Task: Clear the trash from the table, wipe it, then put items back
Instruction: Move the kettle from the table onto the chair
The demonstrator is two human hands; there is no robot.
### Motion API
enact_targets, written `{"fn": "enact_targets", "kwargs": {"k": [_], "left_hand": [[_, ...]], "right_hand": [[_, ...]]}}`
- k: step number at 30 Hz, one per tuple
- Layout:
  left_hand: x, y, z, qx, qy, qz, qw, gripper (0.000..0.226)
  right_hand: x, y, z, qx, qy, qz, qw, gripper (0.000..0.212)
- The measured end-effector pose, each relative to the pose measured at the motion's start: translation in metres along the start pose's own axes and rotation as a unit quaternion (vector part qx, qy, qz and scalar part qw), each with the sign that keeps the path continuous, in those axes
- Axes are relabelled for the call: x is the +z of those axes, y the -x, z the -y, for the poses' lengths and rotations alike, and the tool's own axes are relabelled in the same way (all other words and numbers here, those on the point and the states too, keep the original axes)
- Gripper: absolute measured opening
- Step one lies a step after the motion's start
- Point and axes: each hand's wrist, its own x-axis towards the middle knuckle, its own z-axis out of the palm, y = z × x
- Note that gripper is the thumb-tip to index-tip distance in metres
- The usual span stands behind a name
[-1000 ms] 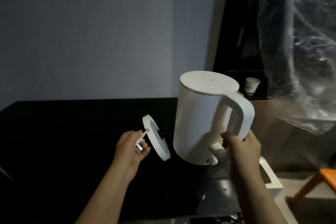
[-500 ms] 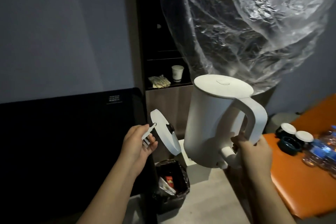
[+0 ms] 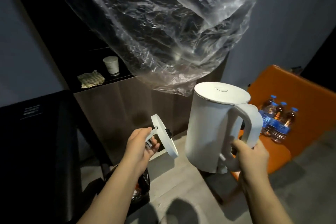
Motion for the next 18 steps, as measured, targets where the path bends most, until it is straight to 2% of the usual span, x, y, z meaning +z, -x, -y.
{"fn": "enact_targets", "kwargs": {"k": [6,11,14,18], "left_hand": [[0.078,-0.072,0.018,-0.056,-0.041,0.033,0.997,0.011],[0.139,-0.124,0.029,-0.103,-0.087,0.046,0.99,0.01],[0.173,-0.145,0.038,-0.122,-0.116,0.045,0.985,0.007],[0.212,-0.167,0.059,-0.163,-0.117,0.038,0.979,0.004]], "right_hand": [[-0.007,-0.082,-0.006,0.024,0.002,-0.068,0.997,0.026],[-0.004,-0.144,-0.007,0.043,0.014,-0.112,0.993,0.025],[-0.011,-0.176,-0.01,0.059,0.021,-0.137,0.989,0.017],[-0.03,-0.218,-0.021,0.078,0.014,-0.157,0.984,0.016]]}}
